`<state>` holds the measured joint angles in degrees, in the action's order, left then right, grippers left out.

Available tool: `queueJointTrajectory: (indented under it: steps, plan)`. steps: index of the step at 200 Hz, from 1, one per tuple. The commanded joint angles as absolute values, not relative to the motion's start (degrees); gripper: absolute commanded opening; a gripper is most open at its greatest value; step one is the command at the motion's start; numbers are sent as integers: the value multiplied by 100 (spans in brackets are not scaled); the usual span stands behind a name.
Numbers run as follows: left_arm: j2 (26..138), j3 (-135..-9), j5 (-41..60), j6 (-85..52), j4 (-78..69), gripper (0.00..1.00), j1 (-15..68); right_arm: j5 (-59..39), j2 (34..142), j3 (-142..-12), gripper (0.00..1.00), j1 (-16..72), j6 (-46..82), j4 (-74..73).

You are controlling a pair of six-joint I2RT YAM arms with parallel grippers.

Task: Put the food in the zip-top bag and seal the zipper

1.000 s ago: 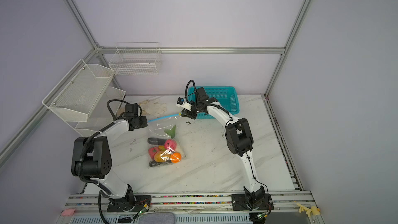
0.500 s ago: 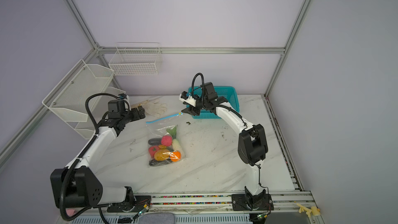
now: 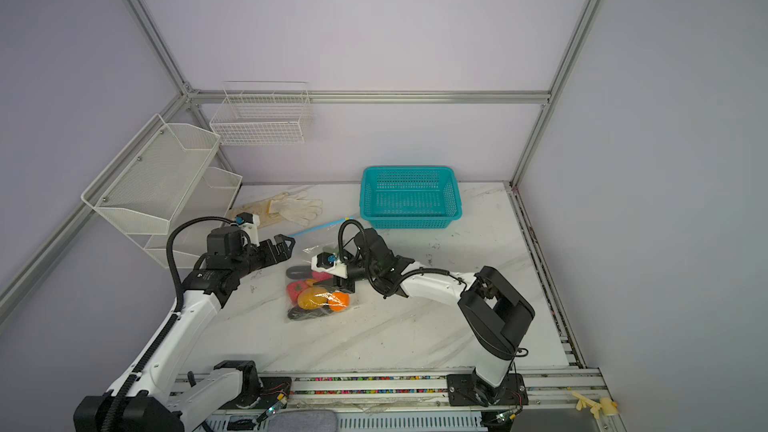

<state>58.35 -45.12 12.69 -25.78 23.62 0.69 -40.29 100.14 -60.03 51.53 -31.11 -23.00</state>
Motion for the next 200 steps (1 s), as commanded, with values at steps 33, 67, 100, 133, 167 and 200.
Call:
queueJointTrajectory:
  steps: [33,67,100,133,167,200]
  plan:
    - [5528,-3938,1407,-2962,2104,99,87,-3461,10705,-5765,42,5221,-2988,-3139]
    - [5590,-3891,1448,-3043,2107,99,88,-3351,11004,-5716,43,5227,-2875,-3184]
    - [5583,-3725,1428,-3145,2061,99,89,-3339,10930,-5380,52,5223,-2613,-3528]
    - [5572,-3654,1370,-3171,1994,100,86,-3297,10931,-5183,60,5233,-2448,-3773]
    - [5538,-3674,1306,-3127,2007,100,89,-3197,11062,-5059,62,5251,-2299,-4129]
    - [5489,-3803,1096,-2972,2142,100,83,-3107,10730,-5078,63,5251,-2413,-4047]
